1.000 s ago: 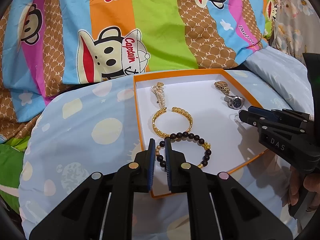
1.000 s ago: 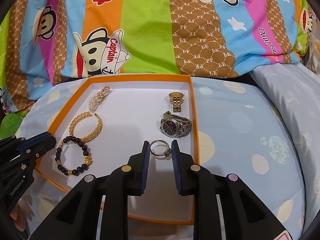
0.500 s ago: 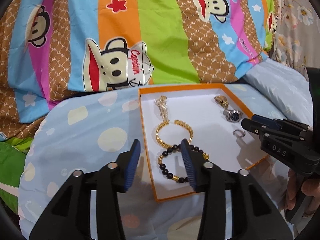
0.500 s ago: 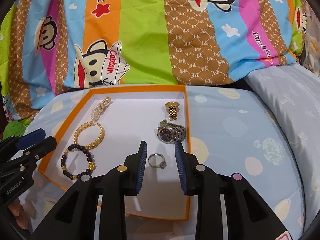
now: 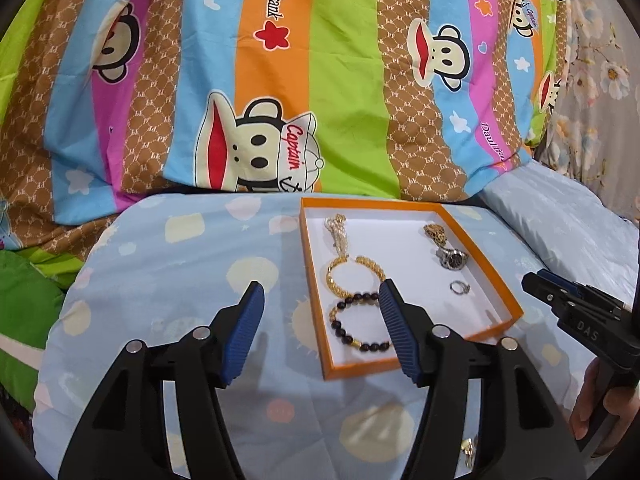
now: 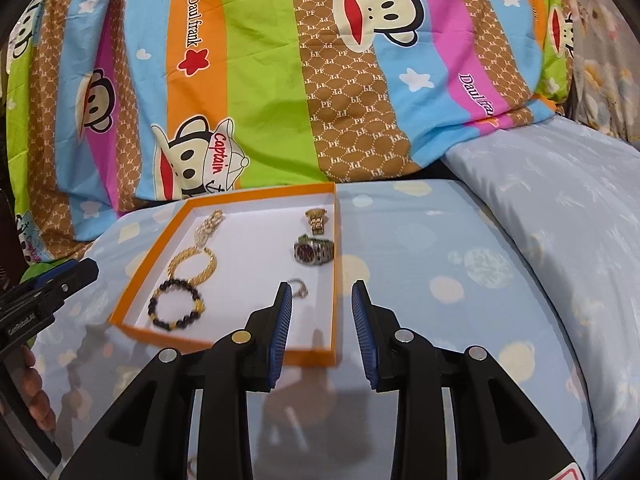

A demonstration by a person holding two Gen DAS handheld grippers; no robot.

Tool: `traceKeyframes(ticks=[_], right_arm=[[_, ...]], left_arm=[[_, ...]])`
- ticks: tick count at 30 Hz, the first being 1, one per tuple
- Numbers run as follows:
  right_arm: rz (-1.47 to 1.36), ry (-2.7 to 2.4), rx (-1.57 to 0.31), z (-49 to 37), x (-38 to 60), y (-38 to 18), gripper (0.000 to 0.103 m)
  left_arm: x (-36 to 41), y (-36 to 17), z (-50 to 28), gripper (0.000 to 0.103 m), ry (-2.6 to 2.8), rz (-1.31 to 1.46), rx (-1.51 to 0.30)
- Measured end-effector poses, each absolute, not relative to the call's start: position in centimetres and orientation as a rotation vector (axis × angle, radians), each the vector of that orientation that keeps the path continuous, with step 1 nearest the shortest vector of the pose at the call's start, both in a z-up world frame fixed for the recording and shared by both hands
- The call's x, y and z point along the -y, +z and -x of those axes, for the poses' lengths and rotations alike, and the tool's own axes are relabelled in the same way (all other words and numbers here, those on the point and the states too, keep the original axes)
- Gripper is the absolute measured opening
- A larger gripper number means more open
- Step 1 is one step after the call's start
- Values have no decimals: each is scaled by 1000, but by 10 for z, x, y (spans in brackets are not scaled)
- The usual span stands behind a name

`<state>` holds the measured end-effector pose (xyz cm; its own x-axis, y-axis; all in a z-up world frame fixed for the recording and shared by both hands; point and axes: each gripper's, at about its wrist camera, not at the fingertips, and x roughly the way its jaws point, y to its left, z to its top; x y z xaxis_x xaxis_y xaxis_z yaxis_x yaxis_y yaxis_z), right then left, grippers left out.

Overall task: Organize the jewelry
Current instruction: 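Move both tools back to the gold earrings on the sheet, then grasp the gold pearl earring with the left tool while the right tool grasps a gold earring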

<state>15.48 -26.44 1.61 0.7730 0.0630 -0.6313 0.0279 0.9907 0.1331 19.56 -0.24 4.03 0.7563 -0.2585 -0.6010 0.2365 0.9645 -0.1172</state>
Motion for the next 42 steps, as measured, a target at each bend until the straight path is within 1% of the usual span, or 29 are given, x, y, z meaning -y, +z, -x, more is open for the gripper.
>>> traceKeyframes(ticks=[7,16,21,25,27,30,36,38,40,41,42], right_arm=[[-128,67,-704,-102,252,11,31],[-104,183,-757,-44,211,-6,31],[-101,213,-805,-33,193,-17,31],[-114,217,-813,-30,189,-19,31],[-130,206,-813,-30,192,-20,31],[-157,199,-826,-32,197,-22,31],[-142,197,-826,-34,194,-22,31],[-144,196,-827,-34,194,-22,31],[-146,196,-828,-34,194,-22,31],[-144,196,-827,-34,194,-22,31],[-141,196,-827,-34,194,-22,31]], left_arm=[[-5,28,-163,58,-276,20,-696],[-19,9,-125,58,-299,22,-771],[-23,-6,-105,58,-329,9,-842],[-12,-11,-96,58,-369,-23,-869],[-4,-13,-96,61,-376,-54,-878],[7,-19,-99,61,-391,-88,-914],[16,-22,-98,60,-370,-141,-908],[17,-22,-99,55,-361,-142,-903],[18,-22,-99,42,-363,-142,-897],[18,-22,-99,38,-363,-145,-891],[18,-21,-99,31,-364,-147,-889]])
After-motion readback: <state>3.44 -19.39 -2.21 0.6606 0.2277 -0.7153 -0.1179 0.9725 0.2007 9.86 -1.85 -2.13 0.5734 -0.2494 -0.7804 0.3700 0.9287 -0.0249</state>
